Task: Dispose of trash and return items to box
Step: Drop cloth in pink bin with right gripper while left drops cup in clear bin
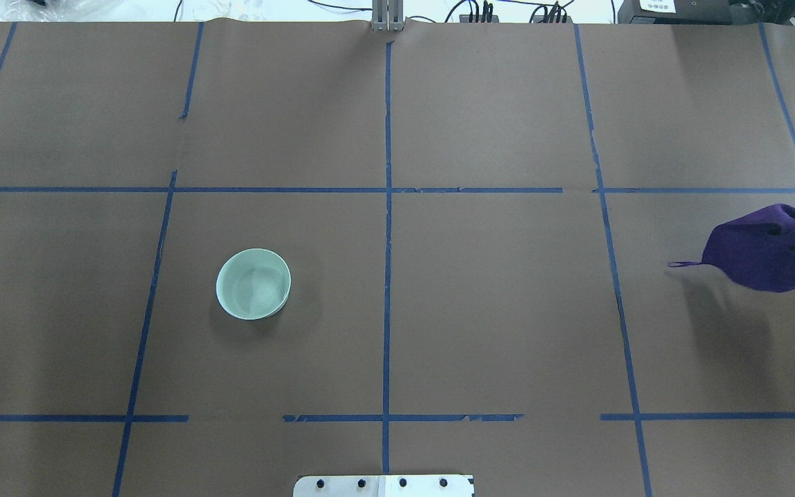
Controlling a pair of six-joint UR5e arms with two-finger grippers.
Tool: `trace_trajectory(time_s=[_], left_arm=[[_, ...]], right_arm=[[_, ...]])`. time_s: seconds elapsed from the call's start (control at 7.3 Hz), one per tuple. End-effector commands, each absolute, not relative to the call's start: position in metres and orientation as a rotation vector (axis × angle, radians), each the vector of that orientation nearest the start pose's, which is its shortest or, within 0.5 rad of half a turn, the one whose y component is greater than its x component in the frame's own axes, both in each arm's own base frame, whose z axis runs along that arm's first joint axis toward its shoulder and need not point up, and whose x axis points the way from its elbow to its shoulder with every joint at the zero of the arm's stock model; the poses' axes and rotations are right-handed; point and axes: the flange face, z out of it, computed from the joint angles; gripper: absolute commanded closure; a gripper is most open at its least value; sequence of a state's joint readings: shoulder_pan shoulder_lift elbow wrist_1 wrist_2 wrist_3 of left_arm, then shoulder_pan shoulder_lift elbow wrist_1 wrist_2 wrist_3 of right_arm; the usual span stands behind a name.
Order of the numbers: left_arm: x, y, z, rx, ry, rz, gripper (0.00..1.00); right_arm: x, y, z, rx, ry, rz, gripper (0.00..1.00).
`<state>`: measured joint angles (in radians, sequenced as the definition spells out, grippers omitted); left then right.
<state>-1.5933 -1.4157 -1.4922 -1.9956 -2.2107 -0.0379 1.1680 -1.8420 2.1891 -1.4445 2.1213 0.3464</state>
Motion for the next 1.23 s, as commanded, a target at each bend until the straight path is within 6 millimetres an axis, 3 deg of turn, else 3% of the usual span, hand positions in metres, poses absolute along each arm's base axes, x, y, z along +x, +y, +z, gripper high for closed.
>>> trace_trajectory(time_s=[0.0, 0.14, 0.41, 0.68, 0.82, 0.96, 1.1], left_arm=[[-0.039, -0.423, 0.747, 0.100, 0.683, 0.057, 1.00], [-0.027, -0.419, 0.758, 0.076, 0.689, 0.081, 1.00], [-0.023, -0.410, 0.784, 0.074, 0.702, 0.093, 1.00], [-0.022, -0.409, 0.787, 0.079, 0.704, 0.098, 0.10], [-0.022, -0.411, 0.783, 0.110, 0.703, 0.107, 0.00], [-0.022, -0.418, 0.773, 0.136, 0.701, 0.110, 0.00], [-0.022, -0.428, 0.743, 0.186, 0.703, 0.125, 0.00]], right_arm=[[-0.029, -0.390, 0.467, 0.272, -0.631, -0.177, 1.00], [-0.014, -0.391, 0.467, 0.291, -0.622, -0.162, 1.00], [0.017, -0.390, 0.469, 0.332, -0.600, -0.149, 1.00], [0.041, -0.388, 0.469, 0.366, -0.577, -0.145, 1.00], [0.054, -0.387, 0.471, 0.383, -0.563, -0.150, 1.00], [0.069, -0.384, 0.474, 0.375, -0.547, -0.146, 1.00], [0.083, -0.385, 0.476, 0.379, -0.520, -0.184, 1.00]])
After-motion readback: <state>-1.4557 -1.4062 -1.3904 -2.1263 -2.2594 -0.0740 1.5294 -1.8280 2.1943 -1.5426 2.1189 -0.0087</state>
